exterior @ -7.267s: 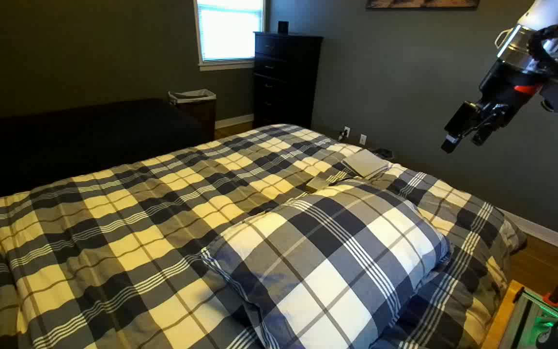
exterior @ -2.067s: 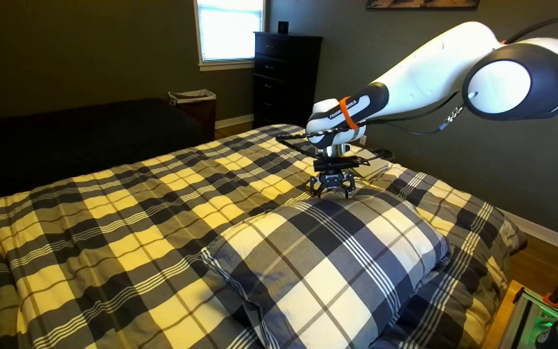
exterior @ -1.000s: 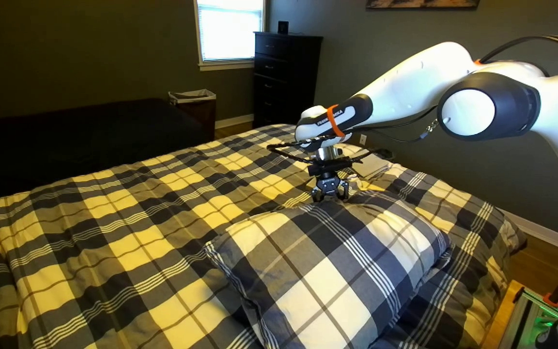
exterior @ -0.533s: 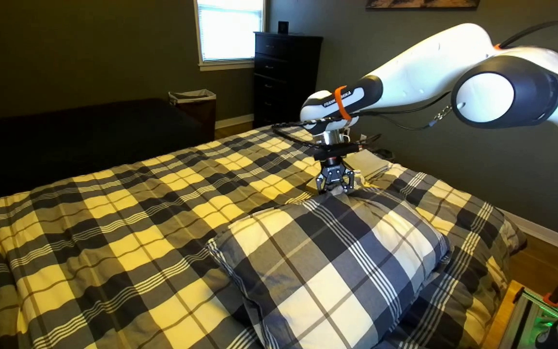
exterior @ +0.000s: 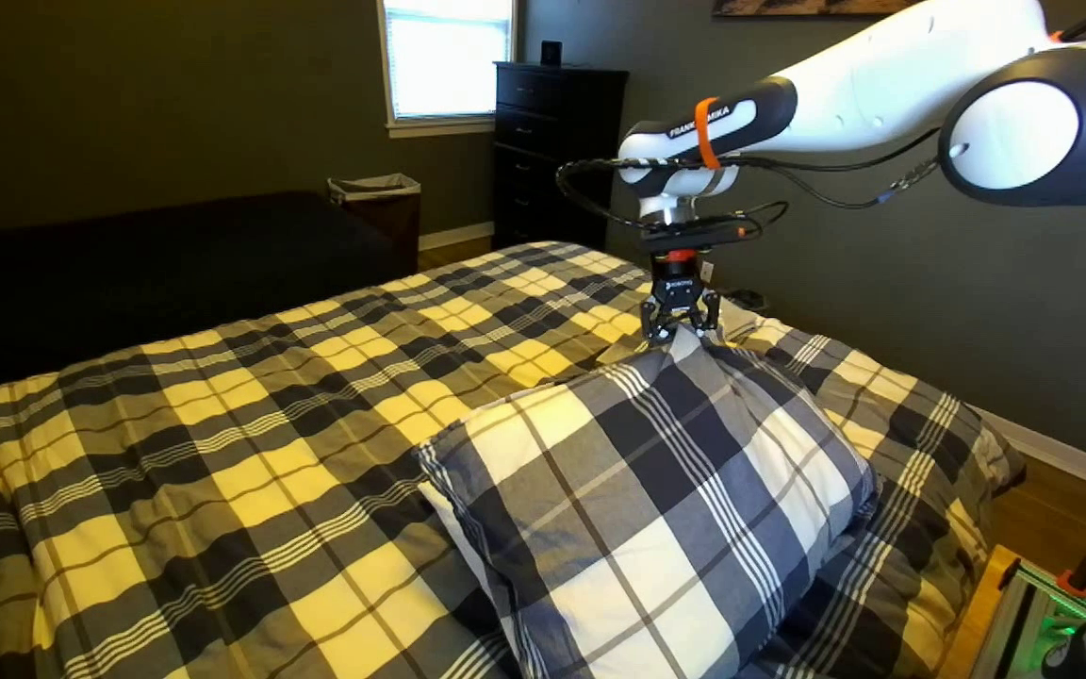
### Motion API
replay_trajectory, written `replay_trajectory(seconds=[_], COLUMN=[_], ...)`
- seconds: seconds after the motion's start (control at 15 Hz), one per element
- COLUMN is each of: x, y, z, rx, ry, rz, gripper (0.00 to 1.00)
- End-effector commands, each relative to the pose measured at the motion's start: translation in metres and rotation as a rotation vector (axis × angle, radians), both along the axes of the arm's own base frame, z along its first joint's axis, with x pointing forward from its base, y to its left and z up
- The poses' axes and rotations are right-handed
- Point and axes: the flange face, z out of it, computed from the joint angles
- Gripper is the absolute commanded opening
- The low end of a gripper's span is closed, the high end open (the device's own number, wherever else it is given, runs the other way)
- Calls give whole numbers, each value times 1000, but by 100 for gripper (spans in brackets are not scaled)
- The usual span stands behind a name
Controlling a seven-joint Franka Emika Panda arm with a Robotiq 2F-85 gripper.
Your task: Move the top pillow to the right, then put the remote on the bed
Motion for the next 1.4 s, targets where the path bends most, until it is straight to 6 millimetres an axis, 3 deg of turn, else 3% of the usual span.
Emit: replay_trajectory(seconds=[0.0, 0.47, 0.87, 1.0, 1.07, 1.33], x=[-24, -50, -78, -83, -72, -77], y=[-17, -52, -99, -111, -104, -113], z=[45, 105, 159, 163, 148, 151], rx=[58, 81, 92, 77, 60, 59], ry=[-28, -132, -250, -250, -208, -212], rz=[-15, -87, -158, -178, -157, -170], gripper=[0, 0, 0, 0, 0, 0])
